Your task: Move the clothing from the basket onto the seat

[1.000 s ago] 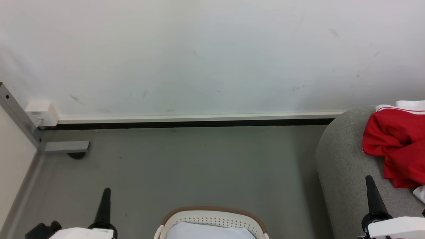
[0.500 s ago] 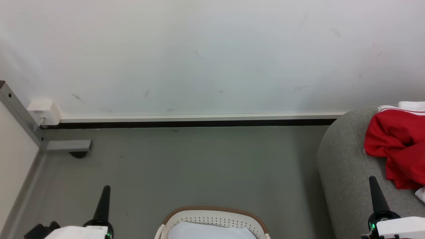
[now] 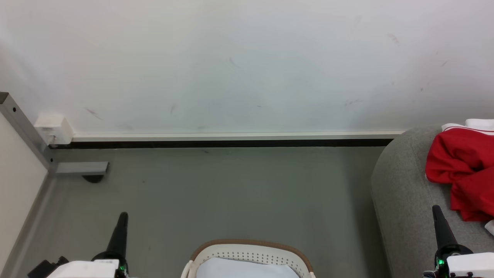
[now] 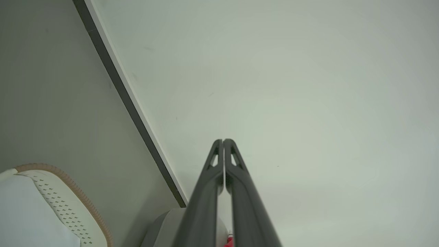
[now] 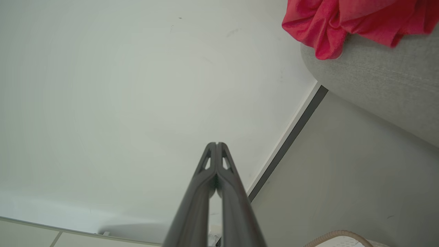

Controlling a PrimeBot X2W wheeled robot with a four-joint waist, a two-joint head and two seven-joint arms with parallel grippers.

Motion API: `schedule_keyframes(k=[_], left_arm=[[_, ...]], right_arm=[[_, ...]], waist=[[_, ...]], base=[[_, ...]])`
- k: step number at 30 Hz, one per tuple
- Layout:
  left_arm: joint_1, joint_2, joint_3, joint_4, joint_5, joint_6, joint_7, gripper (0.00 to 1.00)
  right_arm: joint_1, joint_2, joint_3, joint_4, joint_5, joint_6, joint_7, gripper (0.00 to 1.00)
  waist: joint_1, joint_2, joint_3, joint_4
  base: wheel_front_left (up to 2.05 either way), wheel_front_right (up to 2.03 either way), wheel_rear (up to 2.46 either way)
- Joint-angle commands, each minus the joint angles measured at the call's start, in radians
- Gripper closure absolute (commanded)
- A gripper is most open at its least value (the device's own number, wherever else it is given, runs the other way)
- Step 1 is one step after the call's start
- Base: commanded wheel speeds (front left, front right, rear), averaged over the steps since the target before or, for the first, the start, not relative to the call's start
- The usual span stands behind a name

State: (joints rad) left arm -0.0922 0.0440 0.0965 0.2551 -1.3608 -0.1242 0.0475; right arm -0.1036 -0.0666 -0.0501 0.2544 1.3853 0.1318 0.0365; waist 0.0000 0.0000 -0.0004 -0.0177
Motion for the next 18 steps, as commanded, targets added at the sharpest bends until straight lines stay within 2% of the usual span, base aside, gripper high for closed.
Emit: schedule_keyframes(k=[1,18], left_arm=[[-0.013,0.009,0.007,-0.006,-0.03,-0.006,0.006,1.0],[-0.022,0.009,0.015,-0.006,-0.154,-0.008,0.041,1.0]], right_arm=[[-0.017,-0.002,-0.01,-0.009,0.027,-0.001,0.007,1.0],[-0.016,0.003,-0.035,-0.009,0.145,-0.002,0.042,1.0]], waist=[[0.0,0.0,0.0,0.001],[0.0,0.0,0.001,0.009]], base=[[0.0,0.0,0.0],[0.0,0.0,0.0]])
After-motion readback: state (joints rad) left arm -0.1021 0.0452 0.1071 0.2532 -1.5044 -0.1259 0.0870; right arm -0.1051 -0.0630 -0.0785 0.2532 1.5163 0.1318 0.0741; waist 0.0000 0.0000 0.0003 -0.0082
